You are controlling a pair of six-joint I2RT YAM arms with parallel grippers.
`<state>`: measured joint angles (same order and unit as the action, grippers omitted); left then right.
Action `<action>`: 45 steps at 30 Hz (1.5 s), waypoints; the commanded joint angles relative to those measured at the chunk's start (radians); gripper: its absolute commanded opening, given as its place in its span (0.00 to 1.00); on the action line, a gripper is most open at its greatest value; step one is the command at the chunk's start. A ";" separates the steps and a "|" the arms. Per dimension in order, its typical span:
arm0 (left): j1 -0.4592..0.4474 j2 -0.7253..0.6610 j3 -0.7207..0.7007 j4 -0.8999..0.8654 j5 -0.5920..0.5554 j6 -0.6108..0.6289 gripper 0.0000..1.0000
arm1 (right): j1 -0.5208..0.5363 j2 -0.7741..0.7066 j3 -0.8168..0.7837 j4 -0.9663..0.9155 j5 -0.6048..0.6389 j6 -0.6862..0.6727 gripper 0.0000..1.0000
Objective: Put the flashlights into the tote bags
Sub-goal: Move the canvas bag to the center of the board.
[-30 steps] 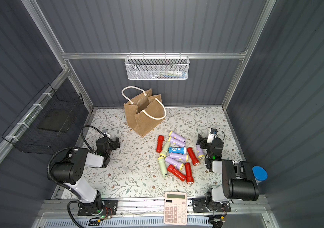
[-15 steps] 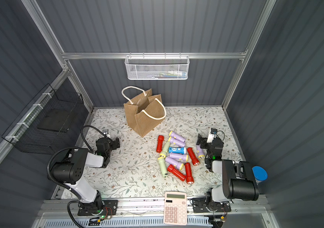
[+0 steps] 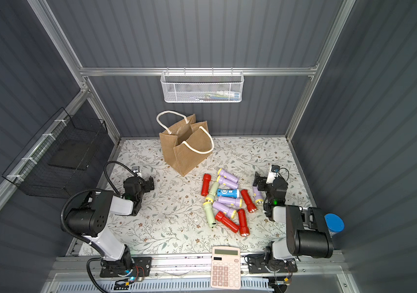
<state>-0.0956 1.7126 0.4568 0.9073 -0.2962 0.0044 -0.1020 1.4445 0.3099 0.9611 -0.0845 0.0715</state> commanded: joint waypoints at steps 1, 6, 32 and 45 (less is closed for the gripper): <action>0.003 -0.046 0.056 -0.108 -0.012 -0.009 1.00 | 0.005 -0.046 0.022 -0.044 0.035 0.014 0.99; -0.004 -0.124 0.196 -0.404 -0.052 -0.025 1.00 | 0.005 -0.157 0.073 -0.240 0.091 0.045 0.99; -0.074 0.223 1.503 -1.541 0.292 -0.012 0.99 | 0.351 -0.237 0.598 -1.013 0.204 0.139 0.96; -0.105 0.379 1.664 -1.519 0.464 -0.034 0.93 | 0.399 -0.253 0.619 -1.092 0.178 0.210 0.93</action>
<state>-0.1997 2.0560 2.0769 -0.6056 0.0860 -0.0338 0.2882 1.1980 0.9054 -0.0929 0.1017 0.2558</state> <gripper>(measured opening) 0.937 0.934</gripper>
